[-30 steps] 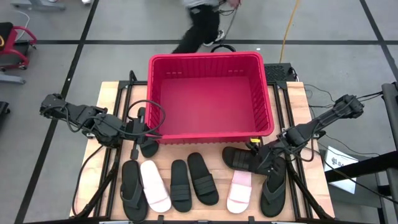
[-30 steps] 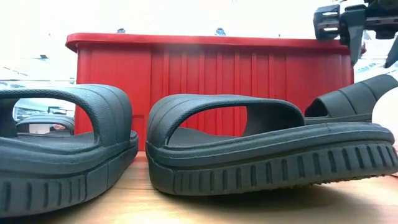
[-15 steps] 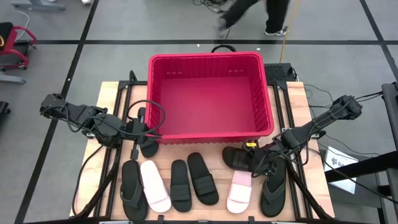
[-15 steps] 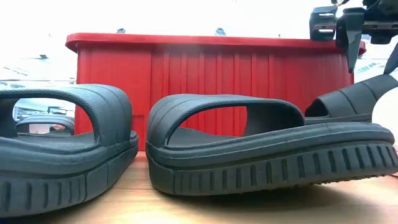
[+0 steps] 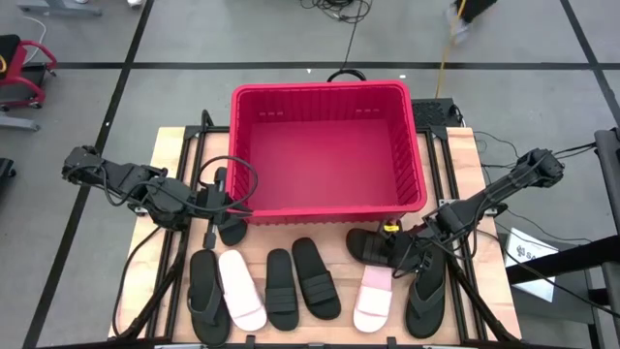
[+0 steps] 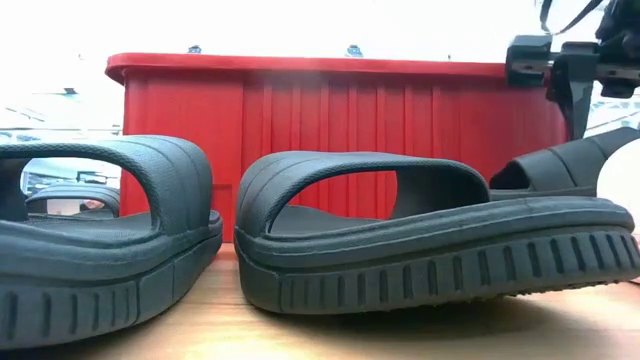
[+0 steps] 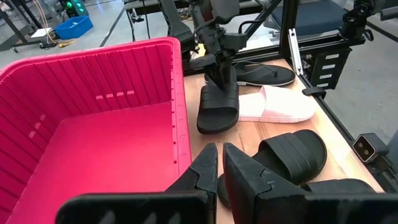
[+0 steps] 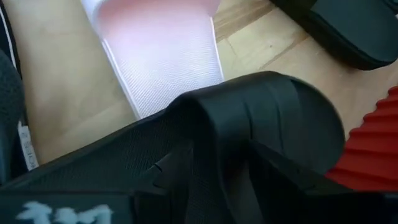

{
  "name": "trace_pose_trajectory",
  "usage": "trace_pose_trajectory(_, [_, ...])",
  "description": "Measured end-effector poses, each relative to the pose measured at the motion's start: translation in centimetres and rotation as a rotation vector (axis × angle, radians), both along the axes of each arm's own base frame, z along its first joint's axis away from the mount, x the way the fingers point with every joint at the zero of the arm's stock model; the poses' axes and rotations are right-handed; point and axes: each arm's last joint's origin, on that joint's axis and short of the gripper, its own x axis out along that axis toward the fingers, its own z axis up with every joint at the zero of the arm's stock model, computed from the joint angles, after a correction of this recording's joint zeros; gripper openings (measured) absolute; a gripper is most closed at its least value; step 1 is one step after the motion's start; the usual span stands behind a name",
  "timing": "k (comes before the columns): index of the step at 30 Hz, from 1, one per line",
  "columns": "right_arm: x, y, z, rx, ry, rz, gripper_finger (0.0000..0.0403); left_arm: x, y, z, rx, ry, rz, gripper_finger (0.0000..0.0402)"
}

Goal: Pick and place slides into bin
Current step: Put the black slide into the red bin

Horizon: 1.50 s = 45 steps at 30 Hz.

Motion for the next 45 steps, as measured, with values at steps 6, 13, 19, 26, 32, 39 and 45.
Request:
trace_pose_trajectory(6, [0.4, -0.2, -0.8, -0.081, -0.120, -0.049, 0.0140, 0.0, 0.0, 0.0, 0.000, 0.000, 0.000, 0.0026])
trace_pose_trajectory(13, [0.4, -0.4, -1.9, -0.105, -0.178, -0.067, 0.0115, 0.0, 0.0, 0.0, 0.000, 0.000, -0.001, 0.0026])
trace_pose_trajectory(19, [0.2, -0.5, -2.4, -0.097, -0.183, -0.087, 0.0047, 0.0, 0.0, 0.0, 0.000, 0.000, -0.001, 0.0026])
trace_pose_trajectory(26, [0.4, -0.4, -2.2, -0.026, -0.195, -0.171, 0.0012, 0.0, 0.0, 0.0, 0.000, 0.000, 0.000, 0.0026])
trace_pose_trajectory(32, [0.4, -0.4, -2.0, 0.029, -0.195, -0.241, 0.0005, 0.0, 0.0, 0.0, 0.000, 0.000, 0.000, 0.0026])
trace_pose_trajectory(39, [1.1, 0.0, 0.8, 0.128, -0.276, -0.276, 0.0003, 0.0, 0.0, 0.0, 0.004, 0.001, -0.001, 0.0026])
trace_pose_trajectory(45, [1.4, 0.2, 2.6, 0.193, -0.306, -0.314, 0.0002, 0.0, 0.0, 0.0, 0.006, 0.002, -0.001, 0.0026])
